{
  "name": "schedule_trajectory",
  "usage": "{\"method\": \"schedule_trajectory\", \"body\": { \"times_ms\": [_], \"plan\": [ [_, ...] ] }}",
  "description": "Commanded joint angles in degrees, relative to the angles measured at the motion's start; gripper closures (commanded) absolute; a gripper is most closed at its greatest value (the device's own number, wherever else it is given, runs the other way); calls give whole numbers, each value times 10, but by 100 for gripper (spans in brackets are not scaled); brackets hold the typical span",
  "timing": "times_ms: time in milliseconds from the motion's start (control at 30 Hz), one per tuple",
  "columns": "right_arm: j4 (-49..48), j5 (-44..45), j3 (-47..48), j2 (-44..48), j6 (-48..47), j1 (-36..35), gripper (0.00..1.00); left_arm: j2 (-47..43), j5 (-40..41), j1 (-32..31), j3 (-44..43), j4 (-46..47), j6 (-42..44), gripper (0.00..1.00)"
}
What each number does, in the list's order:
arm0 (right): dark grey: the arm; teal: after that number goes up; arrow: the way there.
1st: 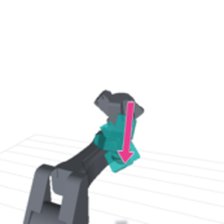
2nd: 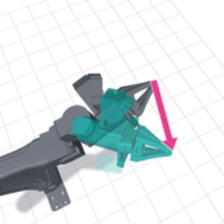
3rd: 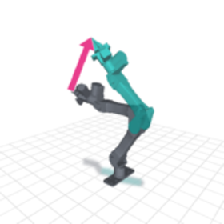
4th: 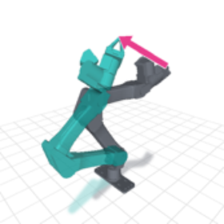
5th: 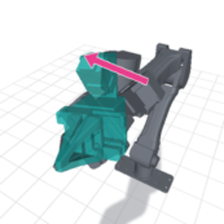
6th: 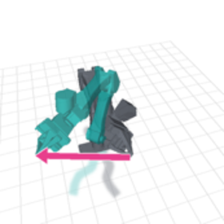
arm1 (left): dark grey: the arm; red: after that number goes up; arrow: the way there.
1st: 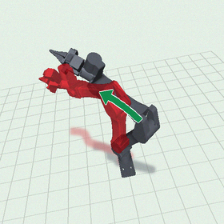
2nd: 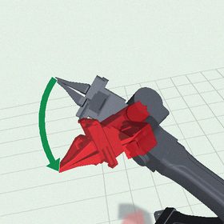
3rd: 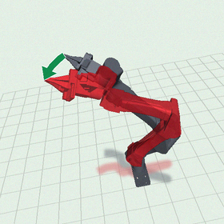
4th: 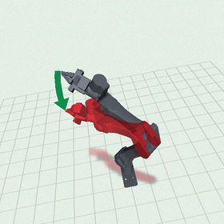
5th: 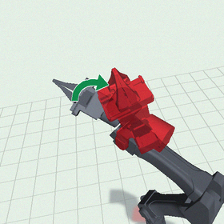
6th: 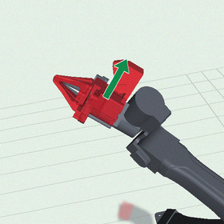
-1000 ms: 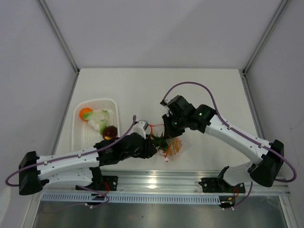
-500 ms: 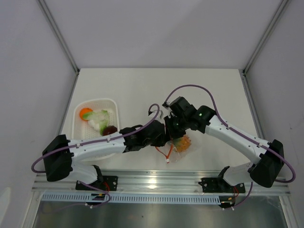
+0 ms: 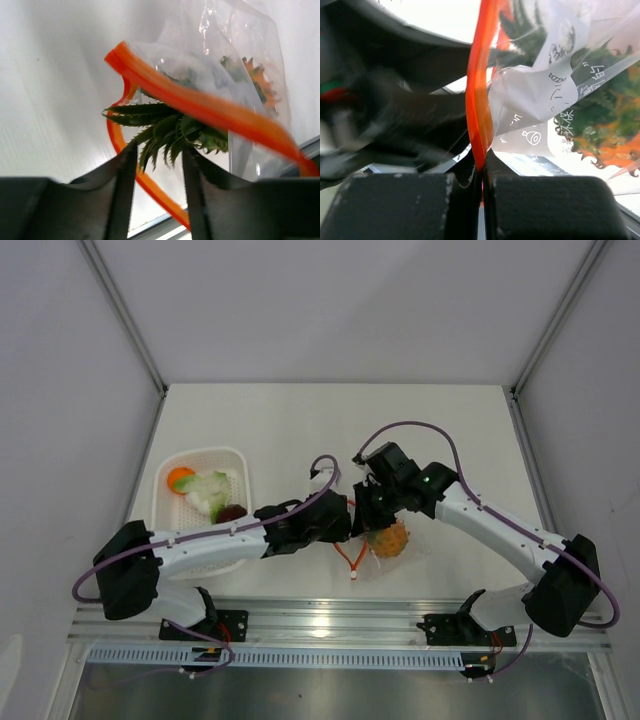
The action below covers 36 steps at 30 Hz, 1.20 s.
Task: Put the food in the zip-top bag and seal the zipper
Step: Place the fake fruit in the zipper food storage bag, then adjust the zipper food storage bag at the center of the board.
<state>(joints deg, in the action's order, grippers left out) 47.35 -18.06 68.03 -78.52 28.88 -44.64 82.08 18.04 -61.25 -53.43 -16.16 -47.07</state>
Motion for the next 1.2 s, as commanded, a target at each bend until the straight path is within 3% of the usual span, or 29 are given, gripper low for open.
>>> {"method": "schedule_trajectory", "body": {
  "times_ms": [0,133,333,600,800,1000,1167],
  "plan": [
    [-8,-14,5,20,-5,11,100,-69,39,-18,17,2,18,54],
    [-3,-15,6,20,-11,20,100,-132,58,-34,53,-29,-1,44],
    [-3,-18,5,19,-17,24,100,-193,10,-37,111,-23,-32,48],
    [-8,-17,3,22,-20,24,100,-182,-64,-37,149,47,-65,46],
    [-10,-22,3,25,-17,25,100,-183,-56,-35,142,92,-61,54],
    [3,-11,11,31,-22,26,100,-162,-49,-30,134,67,-84,53],
    [4,-16,10,38,-23,32,100,-153,-77,-29,176,110,-106,53]
  ]
}}
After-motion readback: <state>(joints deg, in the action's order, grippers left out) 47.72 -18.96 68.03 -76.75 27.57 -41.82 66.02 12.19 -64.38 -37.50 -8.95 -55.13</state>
